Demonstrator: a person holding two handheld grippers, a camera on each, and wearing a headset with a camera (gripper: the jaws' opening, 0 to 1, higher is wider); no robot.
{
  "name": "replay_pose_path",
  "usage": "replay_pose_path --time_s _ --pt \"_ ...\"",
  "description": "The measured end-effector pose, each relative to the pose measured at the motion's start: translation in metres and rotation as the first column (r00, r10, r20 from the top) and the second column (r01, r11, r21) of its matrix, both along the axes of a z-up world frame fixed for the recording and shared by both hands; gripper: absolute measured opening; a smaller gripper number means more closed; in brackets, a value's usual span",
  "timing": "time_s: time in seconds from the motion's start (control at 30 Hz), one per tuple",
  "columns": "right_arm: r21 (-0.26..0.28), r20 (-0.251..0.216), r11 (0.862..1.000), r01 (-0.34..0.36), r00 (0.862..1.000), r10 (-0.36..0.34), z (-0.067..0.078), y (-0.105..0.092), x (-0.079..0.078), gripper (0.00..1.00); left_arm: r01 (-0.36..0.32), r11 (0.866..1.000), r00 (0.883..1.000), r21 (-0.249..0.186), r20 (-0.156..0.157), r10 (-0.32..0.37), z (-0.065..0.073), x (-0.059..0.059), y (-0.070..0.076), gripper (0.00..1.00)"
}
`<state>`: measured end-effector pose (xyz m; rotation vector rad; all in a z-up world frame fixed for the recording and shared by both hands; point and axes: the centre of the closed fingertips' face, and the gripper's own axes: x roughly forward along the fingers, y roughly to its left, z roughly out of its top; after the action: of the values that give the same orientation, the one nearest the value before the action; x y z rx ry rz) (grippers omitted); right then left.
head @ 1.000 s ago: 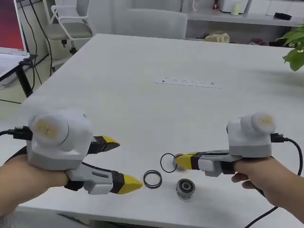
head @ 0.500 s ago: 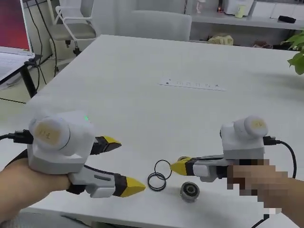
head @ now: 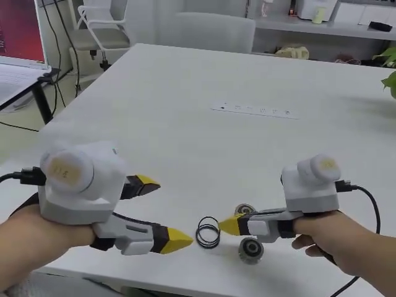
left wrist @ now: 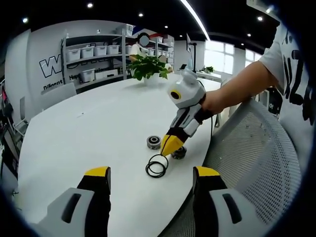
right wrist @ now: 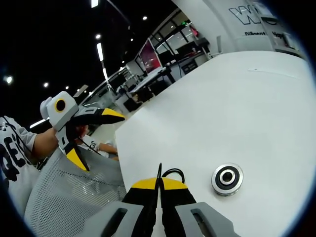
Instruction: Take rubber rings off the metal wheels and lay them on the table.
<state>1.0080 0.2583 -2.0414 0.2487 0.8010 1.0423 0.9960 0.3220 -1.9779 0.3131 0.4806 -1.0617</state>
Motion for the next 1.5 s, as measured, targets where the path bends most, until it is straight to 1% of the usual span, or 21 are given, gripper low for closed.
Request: replay_pose_path --time_s 0.2,0.33,0.53,0.63,0.8,0.87,0.9,0.93,1.23,1.37,1.5 --pt "0.005 -0.017 1.0 0.001 1.0 -0.001 -0.003 0.001 0.0 0.0 0.026 0.999 1.0 0.041 0.006 -0.027 -0.006 -0.004 -0.001 0.65" --pt "0.002 -0.02 1.0 0.004 1.0 -0.004 -0.006 0.002 0.002 0.0 0.027 0.998 1.0 0.048 0.004 -0.027 -0.008 -0.004 0.0 0.65" --pt "0.009 -0.034 1.0 0.004 0.999 -0.004 -0.008 0.004 0.002 0.0 0.033 0.997 0.999 0.063 0.012 -0.033 -0.009 -0.005 0.001 0.65" --pt "0.01 -0.045 1.0 0.002 0.999 -0.002 -0.009 0.005 0.001 0.0 0.029 0.998 0.999 0.06 0.012 -0.03 -0.009 -0.004 0.001 0.65" --pt "0.005 -0.046 1.0 0.005 0.999 -0.005 -0.011 0.004 0.002 0.0 0.025 0.998 1.0 0.06 0.008 -0.025 -0.009 -0.003 0.002 0.65" --pt "0.006 -0.054 1.0 0.014 0.998 -0.013 -0.013 0.002 0.003 0.0 0.026 0.998 1.0 0.061 0.006 -0.026 -0.01 -0.004 0.002 0.65" --pt "0.015 -0.066 1.0 0.026 0.997 -0.025 -0.013 0.001 0.004 0.0 0.027 0.998 1.0 0.063 0.005 -0.027 -0.01 -0.004 0.002 0.65" --pt "0.014 -0.066 1.0 0.028 0.997 -0.027 -0.013 0.001 0.005 0.0 0.028 0.998 1.0 0.063 0.004 -0.028 -0.01 -0.004 0.002 0.65" --pt "-0.013 -0.07 1.0 0.029 0.997 -0.03 -0.019 -0.002 0.004 0.0 0.025 0.998 1.0 0.058 -0.005 -0.025 -0.011 -0.004 0.002 0.64" --pt "-0.018 -0.07 0.999 0.037 0.997 -0.038 -0.02 -0.003 0.006 0.0 0.022 0.998 1.0 0.058 -0.006 -0.022 -0.011 -0.003 0.002 0.64" --pt "-0.025 -0.075 0.999 0.039 0.996 -0.041 -0.023 -0.003 0.008 0.0 0.02 0.998 1.0 0.058 -0.016 -0.02 -0.012 -0.004 0.003 0.64"
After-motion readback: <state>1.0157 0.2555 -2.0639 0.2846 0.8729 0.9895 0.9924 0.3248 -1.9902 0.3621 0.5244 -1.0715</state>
